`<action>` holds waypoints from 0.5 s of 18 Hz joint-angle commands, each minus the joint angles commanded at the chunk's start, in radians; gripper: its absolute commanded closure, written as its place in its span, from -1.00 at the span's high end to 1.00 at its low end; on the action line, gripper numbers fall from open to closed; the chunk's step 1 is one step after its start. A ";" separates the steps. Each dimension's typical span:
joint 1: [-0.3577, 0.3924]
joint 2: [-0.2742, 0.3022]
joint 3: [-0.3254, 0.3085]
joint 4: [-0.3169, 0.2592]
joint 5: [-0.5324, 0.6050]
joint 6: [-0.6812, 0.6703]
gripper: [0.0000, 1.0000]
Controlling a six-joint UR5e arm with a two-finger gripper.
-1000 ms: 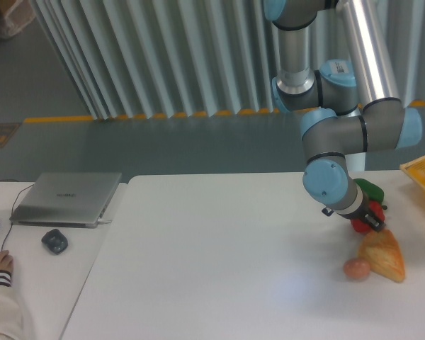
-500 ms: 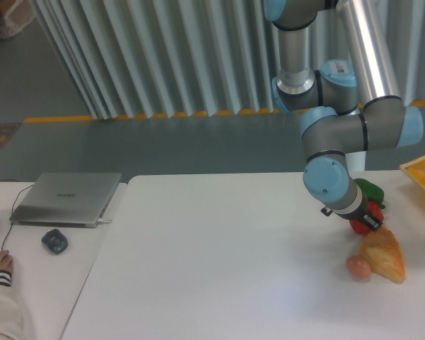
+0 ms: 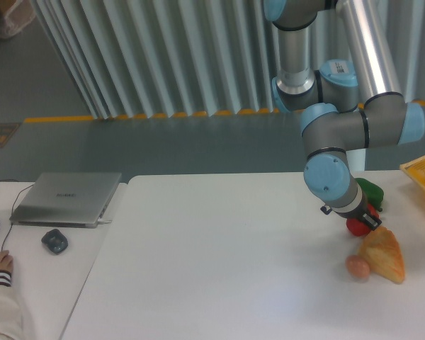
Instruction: Place the red peppers in a basket
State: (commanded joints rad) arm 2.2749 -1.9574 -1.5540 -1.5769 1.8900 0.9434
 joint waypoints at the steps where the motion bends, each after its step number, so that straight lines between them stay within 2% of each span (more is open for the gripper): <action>1: 0.002 0.003 0.000 0.003 -0.021 -0.005 1.00; 9: -0.031 0.002 -0.031 0.014 -0.006 -0.005 1.00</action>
State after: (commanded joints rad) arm 2.2442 -1.9558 -1.5845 -1.5631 1.8837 0.9388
